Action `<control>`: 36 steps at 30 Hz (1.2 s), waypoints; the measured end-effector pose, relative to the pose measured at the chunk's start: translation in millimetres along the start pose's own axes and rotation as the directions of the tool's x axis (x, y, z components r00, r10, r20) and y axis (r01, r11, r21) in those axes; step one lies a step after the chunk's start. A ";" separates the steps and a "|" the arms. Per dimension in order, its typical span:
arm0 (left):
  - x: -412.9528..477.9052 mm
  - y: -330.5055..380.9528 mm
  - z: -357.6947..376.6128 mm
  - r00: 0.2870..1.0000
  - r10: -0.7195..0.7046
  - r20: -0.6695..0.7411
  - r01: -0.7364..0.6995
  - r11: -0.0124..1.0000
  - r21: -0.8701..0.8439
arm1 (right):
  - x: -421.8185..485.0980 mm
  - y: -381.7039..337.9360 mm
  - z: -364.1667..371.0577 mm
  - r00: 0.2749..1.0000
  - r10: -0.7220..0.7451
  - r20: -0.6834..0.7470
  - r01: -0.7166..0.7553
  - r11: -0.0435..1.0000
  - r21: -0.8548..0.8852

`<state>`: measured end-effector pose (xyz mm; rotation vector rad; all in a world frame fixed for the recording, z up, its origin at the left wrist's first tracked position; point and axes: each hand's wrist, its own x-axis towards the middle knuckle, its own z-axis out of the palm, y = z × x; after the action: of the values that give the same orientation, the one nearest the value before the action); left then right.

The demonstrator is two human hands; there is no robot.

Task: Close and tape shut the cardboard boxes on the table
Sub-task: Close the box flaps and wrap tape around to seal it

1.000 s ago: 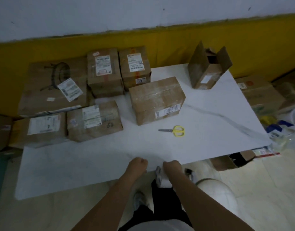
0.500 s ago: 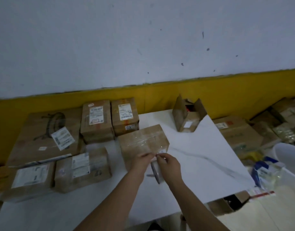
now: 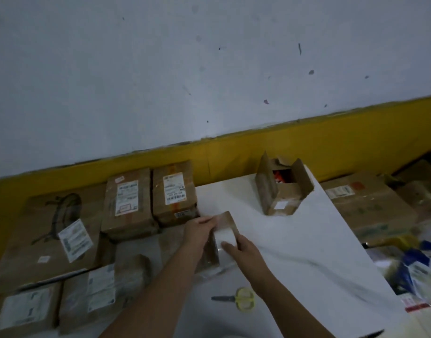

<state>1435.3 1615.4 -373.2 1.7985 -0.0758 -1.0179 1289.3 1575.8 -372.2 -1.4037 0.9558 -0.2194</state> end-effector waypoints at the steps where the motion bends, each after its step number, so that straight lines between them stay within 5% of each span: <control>1: 5.4 1.9 0.2 1.000 0.002 -0.009 -0.002 1.000 -0.009 | 6.9 -4.1 -2.2 0.999 -0.001 0.043 0.002 1.000 -0.011; 5: 24.0 5.1 -0.1 0.997 0.044 -0.063 -0.042 0.999 0.029 | 33.6 -18.8 -8.7 0.997 0.031 0.067 -0.026 0.997 -0.079; 11: 65.5 -4.9 -4.8 0.974 0.219 -0.057 -0.187 0.921 0.343 | 54.5 -28.1 -5.5 0.996 0.018 0.088 0.000 0.979 -0.203; 20: 116.8 -23.4 -19.4 0.996 -0.057 -0.068 0.082 0.888 0.453 | 66.1 -23.6 -0.7 0.997 0.063 0.055 -0.054 0.988 -0.147; 23: 104.1 -6.8 -16.8 0.966 0.205 -0.159 -0.053 0.756 0.652 | 63.2 -26.0 7.0 0.997 0.076 0.030 -0.073 0.993 -0.096; 26: 91.0 -3.3 -18.5 0.864 0.495 0.091 -0.393 0.550 0.737 | 60.6 -29.5 11.2 0.998 0.070 0.003 -0.069 0.986 -0.149; 31: 98.1 -20.2 -25.9 0.909 0.209 0.362 -0.394 0.716 0.576 | 54.8 -27.9 8.7 0.997 0.081 -0.016 -0.083 0.979 -0.186; 36: 101.2 -15.6 -18.6 0.945 0.026 0.327 -0.142 0.931 0.335 | 48.6 -25.1 11.2 0.996 0.079 -0.050 -0.087 0.978 -0.189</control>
<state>1506.4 1588.0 -444.0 1.9131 -0.5669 -1.2861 1337.2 1547.1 -372.2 -1.5349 1.0915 -0.0969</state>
